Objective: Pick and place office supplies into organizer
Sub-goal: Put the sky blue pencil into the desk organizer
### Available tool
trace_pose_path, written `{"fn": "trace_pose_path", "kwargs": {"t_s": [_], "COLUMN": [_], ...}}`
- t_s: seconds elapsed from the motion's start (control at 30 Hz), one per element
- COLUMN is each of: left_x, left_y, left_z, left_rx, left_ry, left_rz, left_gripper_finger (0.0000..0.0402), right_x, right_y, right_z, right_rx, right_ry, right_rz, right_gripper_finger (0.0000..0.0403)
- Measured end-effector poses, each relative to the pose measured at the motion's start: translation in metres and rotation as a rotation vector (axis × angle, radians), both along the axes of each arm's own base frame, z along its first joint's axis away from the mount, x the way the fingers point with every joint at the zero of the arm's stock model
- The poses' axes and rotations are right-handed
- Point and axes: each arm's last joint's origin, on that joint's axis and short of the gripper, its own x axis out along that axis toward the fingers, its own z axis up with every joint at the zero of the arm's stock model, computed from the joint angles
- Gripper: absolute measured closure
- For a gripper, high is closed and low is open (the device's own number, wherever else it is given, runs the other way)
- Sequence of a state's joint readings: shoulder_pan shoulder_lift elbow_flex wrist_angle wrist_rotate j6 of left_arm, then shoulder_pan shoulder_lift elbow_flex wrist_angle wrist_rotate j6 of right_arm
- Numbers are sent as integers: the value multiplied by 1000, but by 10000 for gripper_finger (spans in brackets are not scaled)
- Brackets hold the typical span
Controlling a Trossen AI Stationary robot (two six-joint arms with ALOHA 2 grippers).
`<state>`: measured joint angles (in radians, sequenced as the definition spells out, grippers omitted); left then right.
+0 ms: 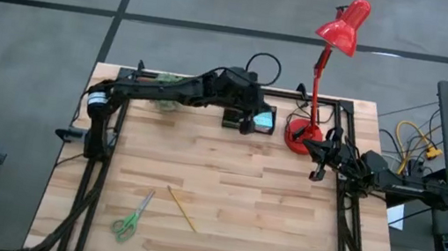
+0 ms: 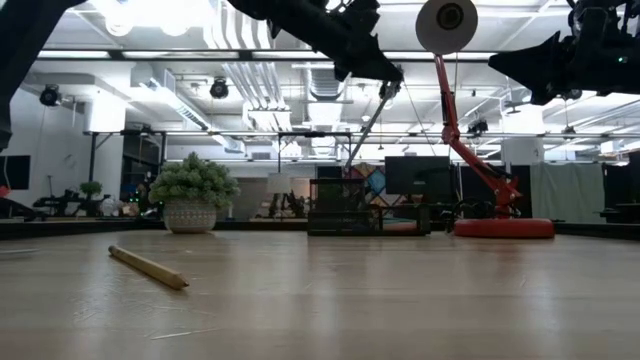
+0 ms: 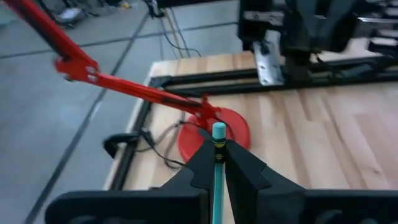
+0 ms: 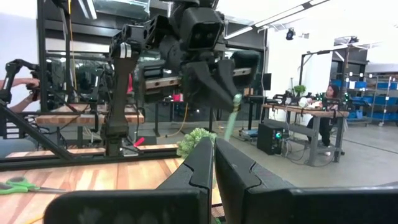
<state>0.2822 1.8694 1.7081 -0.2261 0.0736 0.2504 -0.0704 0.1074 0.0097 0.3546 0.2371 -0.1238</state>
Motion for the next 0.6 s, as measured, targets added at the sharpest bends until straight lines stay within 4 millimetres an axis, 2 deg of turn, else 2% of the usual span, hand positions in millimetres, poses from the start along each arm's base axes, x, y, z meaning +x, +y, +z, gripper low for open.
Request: {"fn": "trace_pose_path", "kwargs": {"t_s": [0.6], "left_x": [-7], "left_y": [38], "left_z": [13], "left_rx": [76], "left_ry": [-174], "left_rz": [83], "left_gripper_finger": [394], "right_x": [0], "right_y": [0], "right_z": [0], "right_rx": [1], "right_ry": [5], "right_rz": [0], "right_gripper_finger": [394]}}
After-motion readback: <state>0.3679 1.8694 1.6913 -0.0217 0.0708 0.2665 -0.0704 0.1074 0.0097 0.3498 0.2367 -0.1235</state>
